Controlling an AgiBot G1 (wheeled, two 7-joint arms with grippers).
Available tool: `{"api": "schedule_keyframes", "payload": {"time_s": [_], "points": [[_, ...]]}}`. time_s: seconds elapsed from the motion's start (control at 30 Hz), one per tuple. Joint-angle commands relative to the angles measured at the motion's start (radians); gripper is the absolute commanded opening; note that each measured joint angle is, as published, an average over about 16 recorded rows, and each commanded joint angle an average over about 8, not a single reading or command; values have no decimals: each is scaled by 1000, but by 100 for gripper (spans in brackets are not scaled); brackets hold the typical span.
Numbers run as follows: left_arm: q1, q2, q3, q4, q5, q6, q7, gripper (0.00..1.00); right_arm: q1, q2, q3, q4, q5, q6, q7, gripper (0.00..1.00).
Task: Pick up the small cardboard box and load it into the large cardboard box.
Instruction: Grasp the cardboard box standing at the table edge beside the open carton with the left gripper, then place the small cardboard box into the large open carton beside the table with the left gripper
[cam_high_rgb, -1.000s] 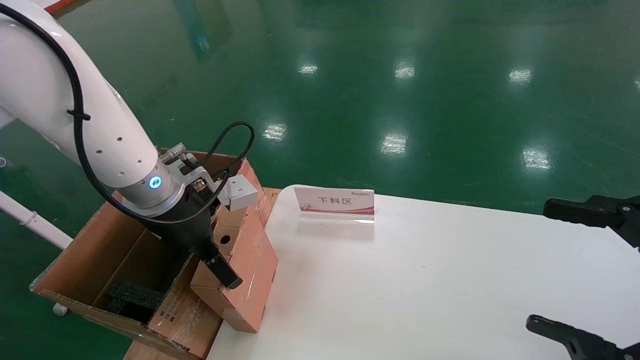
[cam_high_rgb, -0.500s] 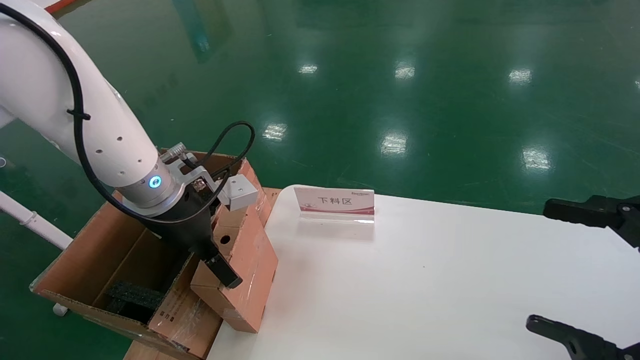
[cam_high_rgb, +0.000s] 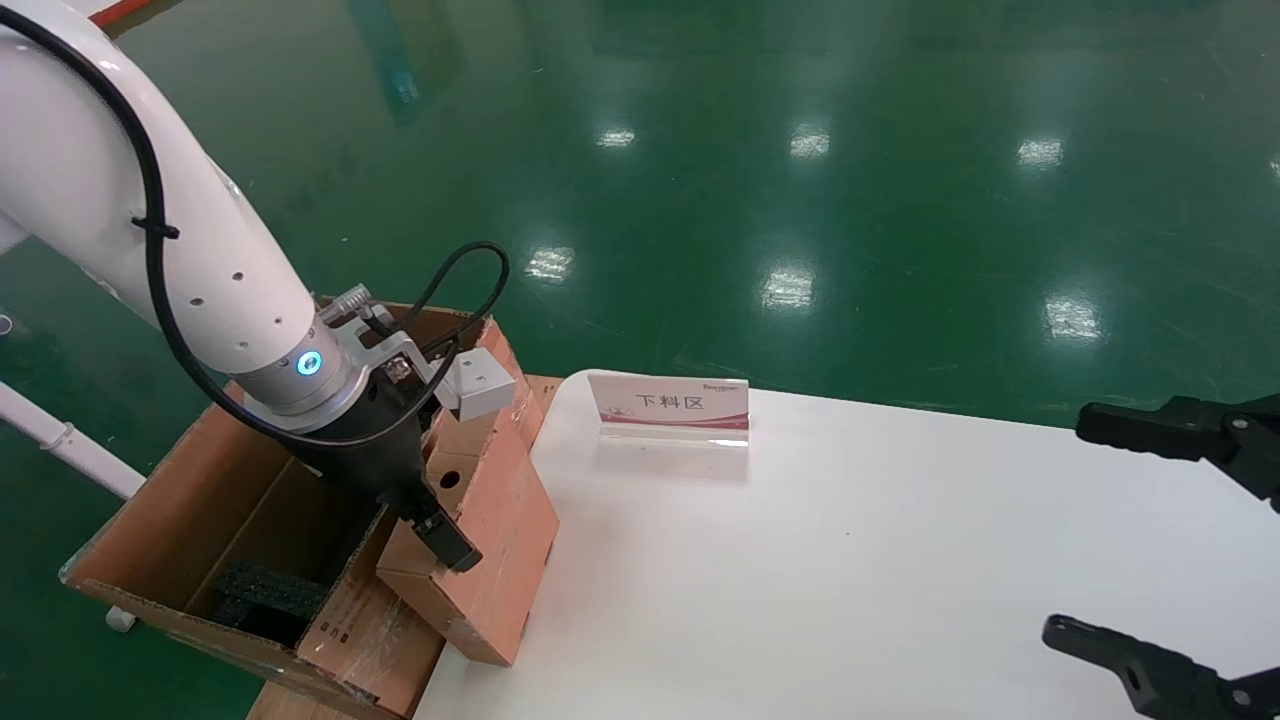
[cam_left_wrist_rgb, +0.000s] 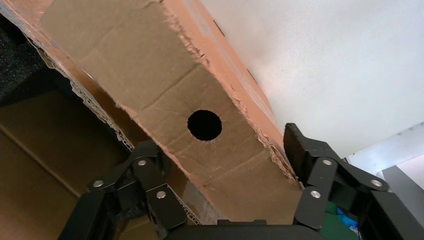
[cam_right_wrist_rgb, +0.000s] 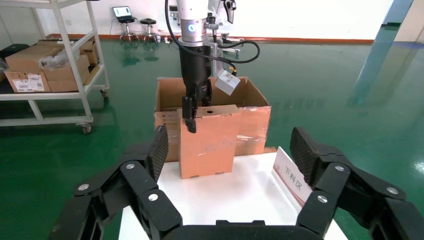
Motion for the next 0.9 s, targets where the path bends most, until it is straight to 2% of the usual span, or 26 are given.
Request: {"api": "schedule_keyframes", "payload": {"time_s": [0.03,0.3,0.57,0.9], "points": [[0,0,0,0,0,0,0,0,0,0,0,0,0,0,0,0],[-1,0,-1,0,0,1,1,0,0,0,0,0,0,0,0,1],[-1,0,-1,0,0,2,1,0,0,0,0,0,0,0,0,100],[-1,0,-1,1,0,2,1,0,0,0,0,0,0,0,0,100]]}}
